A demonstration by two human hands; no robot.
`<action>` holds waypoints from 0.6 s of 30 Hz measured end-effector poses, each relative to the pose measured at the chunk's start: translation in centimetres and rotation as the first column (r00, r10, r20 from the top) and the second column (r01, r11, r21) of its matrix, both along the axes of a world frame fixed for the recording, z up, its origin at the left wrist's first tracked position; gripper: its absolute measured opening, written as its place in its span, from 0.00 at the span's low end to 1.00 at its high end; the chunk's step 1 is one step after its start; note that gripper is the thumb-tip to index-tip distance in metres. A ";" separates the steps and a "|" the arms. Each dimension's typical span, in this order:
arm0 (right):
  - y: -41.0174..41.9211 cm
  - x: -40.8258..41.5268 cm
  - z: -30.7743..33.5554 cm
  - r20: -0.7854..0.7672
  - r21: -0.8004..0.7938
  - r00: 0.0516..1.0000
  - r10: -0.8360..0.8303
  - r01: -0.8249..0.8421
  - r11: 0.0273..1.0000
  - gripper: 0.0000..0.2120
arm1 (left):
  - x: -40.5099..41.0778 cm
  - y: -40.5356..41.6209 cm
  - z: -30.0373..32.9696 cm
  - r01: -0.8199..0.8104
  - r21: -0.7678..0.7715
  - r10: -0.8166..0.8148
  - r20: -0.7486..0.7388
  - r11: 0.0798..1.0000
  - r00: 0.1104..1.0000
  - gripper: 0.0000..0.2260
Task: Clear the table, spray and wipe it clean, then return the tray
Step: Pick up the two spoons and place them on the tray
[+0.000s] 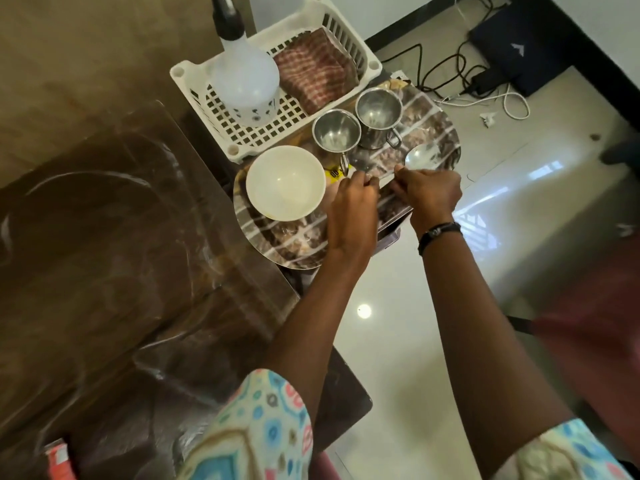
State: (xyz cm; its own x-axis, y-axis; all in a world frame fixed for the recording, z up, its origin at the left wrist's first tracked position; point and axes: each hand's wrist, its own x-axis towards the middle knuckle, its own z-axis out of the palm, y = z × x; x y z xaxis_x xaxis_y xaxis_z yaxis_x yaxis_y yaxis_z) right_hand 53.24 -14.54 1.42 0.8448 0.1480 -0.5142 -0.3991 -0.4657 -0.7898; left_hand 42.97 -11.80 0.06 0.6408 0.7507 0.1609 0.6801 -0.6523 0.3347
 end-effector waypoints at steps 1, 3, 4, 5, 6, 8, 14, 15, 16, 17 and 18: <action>0.1 0.4 0.0 0.017 -0.018 1.000 0.026 -0.026 0.999 0.13 | 0.1 0.1 -0.3 0.014 0.016 -0.014 0.008 1.000 1.000 0.09; 0.5 0.8 0.2 0.056 -0.053 0.995 0.079 -0.076 0.996 0.10 | 0.3 0.2 -0.4 0.035 0.045 -0.035 -0.012 0.998 0.999 0.09; 0.6 1.0 0.3 0.078 -0.066 0.992 0.099 -0.093 0.993 0.10 | 0.4 0.2 -0.5 0.039 0.051 -0.038 -0.032 0.998 0.999 0.10; 0.6 1.1 0.3 0.096 -0.074 0.989 0.109 -0.102 0.992 0.10 | 0.5 0.1 -0.5 0.038 0.048 -0.036 -0.043 0.998 0.998 0.11; 0.7 1.2 0.3 0.110 -0.077 0.987 0.116 -0.108 0.991 0.11 | 0.5 0.0 -0.6 0.035 0.044 -0.033 -0.047 0.998 0.998 0.13; 0.5 1.2 0.3 0.129 -0.074 0.984 0.120 -0.111 0.991 0.14 | 0.6 -0.3 -0.9 0.033 0.053 -0.030 -0.062 0.998 0.998 0.14; 0.0 1.1 -0.2 0.089 0.018 0.994 0.069 -0.071 0.997 0.13 | 0.4 -0.3 -1.1 0.063 0.065 -0.060 -0.050 0.996 0.997 0.14; -0.1 1.1 -0.1 0.082 0.026 0.994 0.073 -0.075 0.997 0.13 | 0.2 -0.2 -1.0 0.063 0.064 -0.060 -0.048 0.996 0.997 0.14; -0.2 0.9 0.1 0.090 0.031 0.993 0.081 -0.084 0.996 0.13 | 0.0 -0.2 -1.0 0.055 0.070 -0.053 -0.040 0.996 0.998 0.14; -0.5 0.5 0.4 0.114 0.031 0.989 0.090 -0.094 0.995 0.11 | -0.5 -0.1 -0.9 0.039 0.081 -0.038 -0.014 0.996 0.999 0.15; -0.9 0.1 0.7 0.151 0.030 0.984 0.091 -0.097 0.995 0.09 | -0.9 -0.2 -0.9 0.020 0.099 -0.023 0.035 0.995 0.999 0.14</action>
